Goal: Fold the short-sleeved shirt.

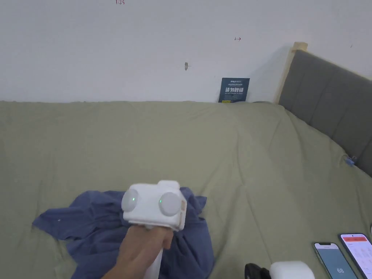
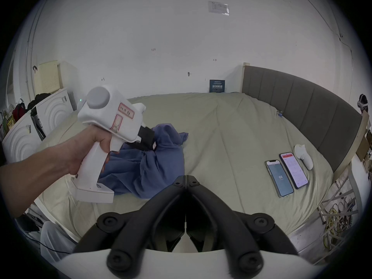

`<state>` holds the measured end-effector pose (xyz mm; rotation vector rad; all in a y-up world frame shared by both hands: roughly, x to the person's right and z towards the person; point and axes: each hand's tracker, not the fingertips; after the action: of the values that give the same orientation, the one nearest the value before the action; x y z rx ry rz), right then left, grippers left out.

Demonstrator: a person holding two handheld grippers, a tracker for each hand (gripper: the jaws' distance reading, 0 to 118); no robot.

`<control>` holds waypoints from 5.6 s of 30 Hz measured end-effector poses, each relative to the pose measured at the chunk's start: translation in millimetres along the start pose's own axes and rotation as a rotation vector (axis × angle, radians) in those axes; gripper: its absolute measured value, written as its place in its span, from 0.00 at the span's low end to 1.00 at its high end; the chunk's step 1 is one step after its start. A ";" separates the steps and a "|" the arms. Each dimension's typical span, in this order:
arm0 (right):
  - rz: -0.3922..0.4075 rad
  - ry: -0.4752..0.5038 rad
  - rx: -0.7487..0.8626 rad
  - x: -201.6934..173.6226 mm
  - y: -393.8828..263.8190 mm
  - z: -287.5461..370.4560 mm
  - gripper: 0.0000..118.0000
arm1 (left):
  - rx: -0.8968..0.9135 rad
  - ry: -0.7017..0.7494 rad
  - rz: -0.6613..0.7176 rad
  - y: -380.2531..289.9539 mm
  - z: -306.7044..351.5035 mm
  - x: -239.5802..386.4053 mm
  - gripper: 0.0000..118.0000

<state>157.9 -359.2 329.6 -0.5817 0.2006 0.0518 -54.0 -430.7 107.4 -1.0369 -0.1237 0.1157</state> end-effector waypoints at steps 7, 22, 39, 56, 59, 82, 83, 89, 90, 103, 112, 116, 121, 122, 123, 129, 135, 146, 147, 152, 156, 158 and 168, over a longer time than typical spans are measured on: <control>-0.002 0.007 -0.007 -3.8 1.2 -4.3 0.00 | 0.021 -0.013 0.054 -17.6 34.5 -31.1 0.97; 0.002 0.079 0.099 -36.9 0.5 39.9 0.00 | 0.499 0.074 0.219 -213.8 291.3 -130.5 0.00; 0.026 0.086 0.093 -46.3 0.5 41.5 0.00 | 0.396 0.098 0.215 -200.5 240.6 -147.4 0.00; 0.026 0.046 -0.021 -21.6 -8.8 0.5 0.00 | 0.046 0.192 0.066 -155.4 71.7 -128.8 0.17; 0.035 0.040 -0.026 -19.7 -7.0 0.4 0.00 | 0.076 0.151 0.076 -165.2 95.7 -135.4 0.00; 0.226 0.107 -0.378 -6.0 188.9 -318.8 0.98 | 0.035 -0.050 0.163 -180.6 103.4 -168.4 0.00; 0.240 0.079 -0.442 -7.7 186.9 -333.6 0.98 | 0.037 -0.049 0.158 -180.7 103.6 -168.8 0.00; 0.337 0.050 -0.588 -21.5 132.9 -376.1 0.81 | 0.021 -0.061 0.153 -180.0 93.7 -168.7 0.00; 0.310 0.083 -0.625 -22.5 124.1 -378.7 0.67 | 0.020 -0.059 0.148 -181.0 92.4 -167.5 0.00; 0.265 0.148 -0.388 -14.4 168.4 -255.9 0.06 | 0.099 -0.002 0.192 -171.6 141.7 -175.8 0.00; 0.157 0.114 -0.163 57.7 238.5 -106.1 0.06 | 0.300 0.221 0.252 -148.8 268.7 -233.0 0.00; 0.055 0.189 -0.100 69.0 242.0 -34.5 0.06 | 0.402 0.179 0.341 -130.8 334.1 -254.6 0.00; 0.086 0.180 0.008 65.2 255.7 30.8 0.06 | 0.547 0.164 0.313 -102.9 410.8 -233.5 0.00; 0.098 0.171 0.027 62.3 259.6 41.1 0.06 | 0.561 0.183 0.294 -97.7 422.0 -229.1 0.00; 0.118 0.159 0.045 58.5 265.1 53.3 0.06 | 0.571 0.203 0.272 -92.0 433.8 -223.8 0.00; 0.105 0.147 0.135 54.8 300.6 99.9 0.06 | 0.630 0.264 0.228 -59.9 491.2 -203.9 0.00; 0.134 0.117 0.168 46.8 330.7 109.7 0.06 | 0.679 0.291 0.221 -33.8 520.0 -200.2 0.00; 0.152 0.105 0.167 31.2 387.0 51.3 0.06 | 0.665 0.375 0.252 32.7 493.1 -219.7 0.00; 0.157 0.103 0.168 28.3 394.0 41.6 0.06 | 0.670 0.375 0.261 41.5 488.3 -224.4 0.00; 0.168 0.081 0.166 18.9 424.4 -10.1 0.06 | 0.670 0.411 0.273 83.5 458.8 -240.3 0.00; 0.155 0.061 0.144 15.0 441.2 -58.8 0.06 | 0.646 0.441 0.265 114.3 424.4 -247.3 0.00; 0.159 0.046 0.136 12.5 443.7 -80.7 0.06 | 0.640 0.440 0.271 124.9 407.5 -252.3 0.00; 0.152 0.019 0.048 3.8 407.1 -184.4 0.06 | 0.570 0.461 0.284 146.3 311.8 -276.1 0.00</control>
<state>86.9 -120.9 -41.8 -0.5190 0.2639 0.1879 -380.7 -134.5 124.9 -0.4843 0.4558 0.1546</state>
